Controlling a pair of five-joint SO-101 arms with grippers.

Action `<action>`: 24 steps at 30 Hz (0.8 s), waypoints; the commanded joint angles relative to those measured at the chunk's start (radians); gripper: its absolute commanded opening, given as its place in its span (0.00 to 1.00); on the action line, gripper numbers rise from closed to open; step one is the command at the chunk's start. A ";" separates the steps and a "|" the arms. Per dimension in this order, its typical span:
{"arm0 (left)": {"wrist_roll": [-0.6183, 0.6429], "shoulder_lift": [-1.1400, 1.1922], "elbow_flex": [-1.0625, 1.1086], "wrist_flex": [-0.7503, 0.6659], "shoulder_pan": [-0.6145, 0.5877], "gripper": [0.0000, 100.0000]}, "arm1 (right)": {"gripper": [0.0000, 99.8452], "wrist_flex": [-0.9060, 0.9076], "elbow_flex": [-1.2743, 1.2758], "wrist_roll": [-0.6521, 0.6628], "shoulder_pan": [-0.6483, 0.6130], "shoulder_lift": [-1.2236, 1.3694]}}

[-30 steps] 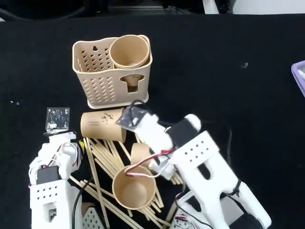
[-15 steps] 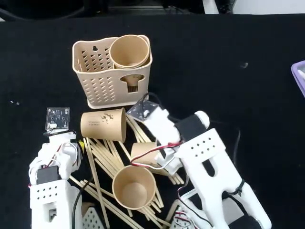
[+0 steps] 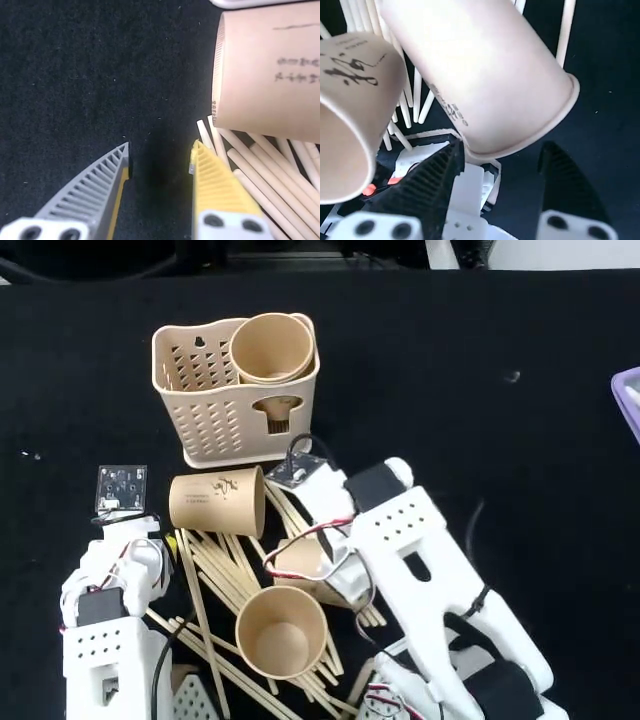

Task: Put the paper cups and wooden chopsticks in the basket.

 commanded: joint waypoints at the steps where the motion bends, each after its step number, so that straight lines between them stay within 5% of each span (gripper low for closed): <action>1: 0.012 -0.009 -0.008 -0.018 -0.002 0.20 | 0.25 -0.008 -0.059 0.017 -0.020 -0.002; 11: 0.011 -0.009 -0.008 -0.018 -0.002 0.20 | 0.02 -0.078 -0.061 0.017 -0.014 -0.002; 15: 0.011 -0.009 -0.007 -0.018 -0.002 0.20 | 0.01 -0.048 -0.105 0.017 0.008 -0.004; 20: 0.009 -0.009 -0.007 -0.018 -0.002 0.20 | 0.01 0.028 -0.246 0.044 0.137 -0.004; 24: 0.009 -0.009 -0.007 -0.018 -0.002 0.20 | 0.01 0.035 -0.357 0.230 0.313 0.004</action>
